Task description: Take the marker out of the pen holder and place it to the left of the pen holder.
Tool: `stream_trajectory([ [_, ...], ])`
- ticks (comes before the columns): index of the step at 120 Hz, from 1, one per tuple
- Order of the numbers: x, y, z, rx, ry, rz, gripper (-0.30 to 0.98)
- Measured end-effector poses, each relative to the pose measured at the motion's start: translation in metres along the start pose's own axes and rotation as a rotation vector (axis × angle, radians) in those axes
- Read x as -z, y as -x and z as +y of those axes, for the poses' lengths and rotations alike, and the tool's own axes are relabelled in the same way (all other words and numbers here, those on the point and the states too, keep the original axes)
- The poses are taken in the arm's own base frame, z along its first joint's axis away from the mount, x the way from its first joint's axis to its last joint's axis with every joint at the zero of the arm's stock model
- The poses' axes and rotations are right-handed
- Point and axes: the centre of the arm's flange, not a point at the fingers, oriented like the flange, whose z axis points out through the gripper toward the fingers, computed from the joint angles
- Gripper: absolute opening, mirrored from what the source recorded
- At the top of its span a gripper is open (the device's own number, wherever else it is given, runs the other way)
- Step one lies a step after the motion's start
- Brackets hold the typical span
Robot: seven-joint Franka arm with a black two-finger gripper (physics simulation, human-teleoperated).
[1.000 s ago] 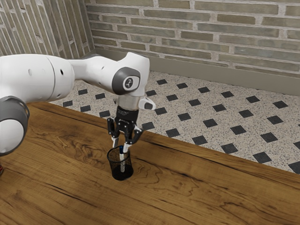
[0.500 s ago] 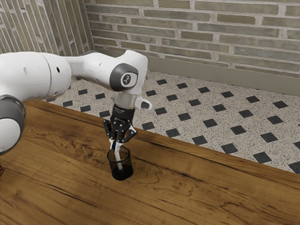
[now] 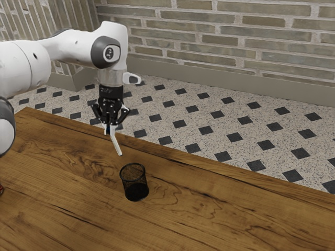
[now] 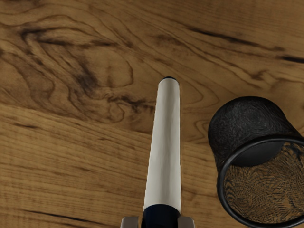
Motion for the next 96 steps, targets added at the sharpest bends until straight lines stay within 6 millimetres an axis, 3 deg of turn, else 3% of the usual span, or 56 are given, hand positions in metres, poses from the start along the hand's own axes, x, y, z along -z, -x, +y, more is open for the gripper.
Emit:
stream_trajectory([
  [13,-0.024,-0.028,-0.039,0.065,0.048,0.013,-0.06],
  [34,-0.059,-0.052,-0.056,0.106,0.106,0.043,-0.04],
  [49,-0.072,-0.058,-0.061,0.120,0.138,0.059,0.00],
  [72,-0.075,-0.061,-0.061,0.122,0.158,0.083,0.11],
  [96,-0.089,-0.051,-0.074,0.149,0.184,0.053,0.18],
])
